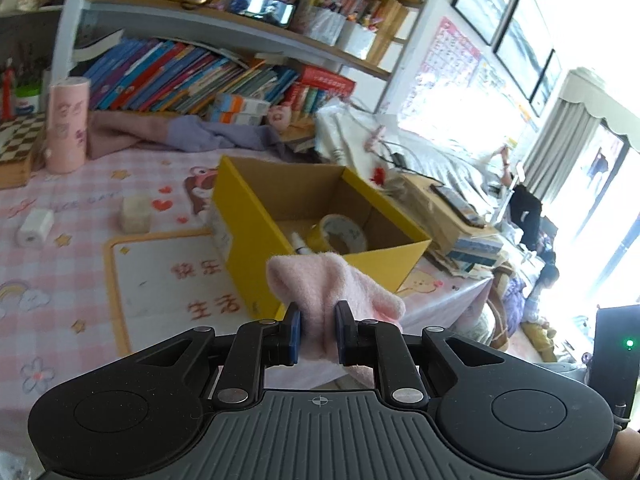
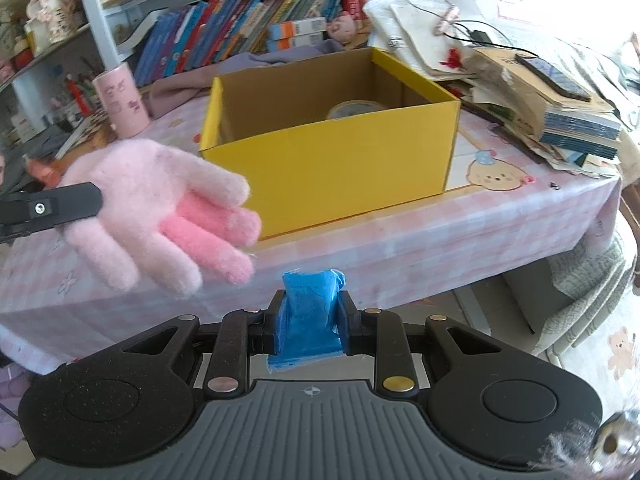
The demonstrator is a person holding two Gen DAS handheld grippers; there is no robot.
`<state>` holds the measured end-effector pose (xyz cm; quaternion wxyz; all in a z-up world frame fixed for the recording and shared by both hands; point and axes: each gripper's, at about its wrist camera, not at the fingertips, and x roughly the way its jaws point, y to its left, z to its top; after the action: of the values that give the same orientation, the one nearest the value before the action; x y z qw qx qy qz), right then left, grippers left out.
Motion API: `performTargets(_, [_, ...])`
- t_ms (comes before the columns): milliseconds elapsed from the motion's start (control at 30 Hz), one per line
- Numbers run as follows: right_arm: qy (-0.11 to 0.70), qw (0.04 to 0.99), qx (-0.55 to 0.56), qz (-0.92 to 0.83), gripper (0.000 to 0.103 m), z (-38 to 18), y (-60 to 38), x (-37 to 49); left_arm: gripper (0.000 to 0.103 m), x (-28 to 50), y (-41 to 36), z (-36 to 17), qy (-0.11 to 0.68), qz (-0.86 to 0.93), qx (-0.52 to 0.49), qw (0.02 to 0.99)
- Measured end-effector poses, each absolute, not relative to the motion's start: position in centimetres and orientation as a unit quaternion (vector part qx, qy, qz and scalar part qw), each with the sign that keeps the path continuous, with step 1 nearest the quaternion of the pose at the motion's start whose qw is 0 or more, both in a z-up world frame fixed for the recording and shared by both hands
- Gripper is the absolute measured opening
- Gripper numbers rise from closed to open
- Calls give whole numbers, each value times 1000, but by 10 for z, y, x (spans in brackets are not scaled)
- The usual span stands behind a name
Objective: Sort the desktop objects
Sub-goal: 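Carry the pink glove and blue packet toward the yellow box with both grippers, then lower the glove and packet into the yellow box and open both grippers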
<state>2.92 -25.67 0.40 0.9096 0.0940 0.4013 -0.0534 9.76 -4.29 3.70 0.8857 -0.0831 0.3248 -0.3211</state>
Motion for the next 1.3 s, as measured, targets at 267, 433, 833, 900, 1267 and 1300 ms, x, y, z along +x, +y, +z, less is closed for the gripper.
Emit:
performTargets(267, [400, 911, 70, -68, 23, 17, -288, 43, 16, 120, -80, 57, 289, -358, -66, 885])
performTargets(433, [378, 920, 72, -73, 23, 31, -314, 63, 16, 139, -89, 71, 258, -325, -74, 907])
performTargets(833, [316, 948, 29, -20, 23, 65, -355, 135, 16, 175, -135, 67, 236, -246, -1, 940])
performTargets(900, [313, 950, 24, -9, 23, 66, -360, 148, 16, 180, -146, 64, 235, -235, 22, 943])
performTargets(1267, [328, 943, -8, 45, 23, 42, -363, 207, 17, 207, -185, 34, 262, -220, 101, 934])
performTargets(1300, [334, 941, -11, 49, 23, 38, -362, 212, 17, 209, -188, 31, 269, -218, 104, 932])
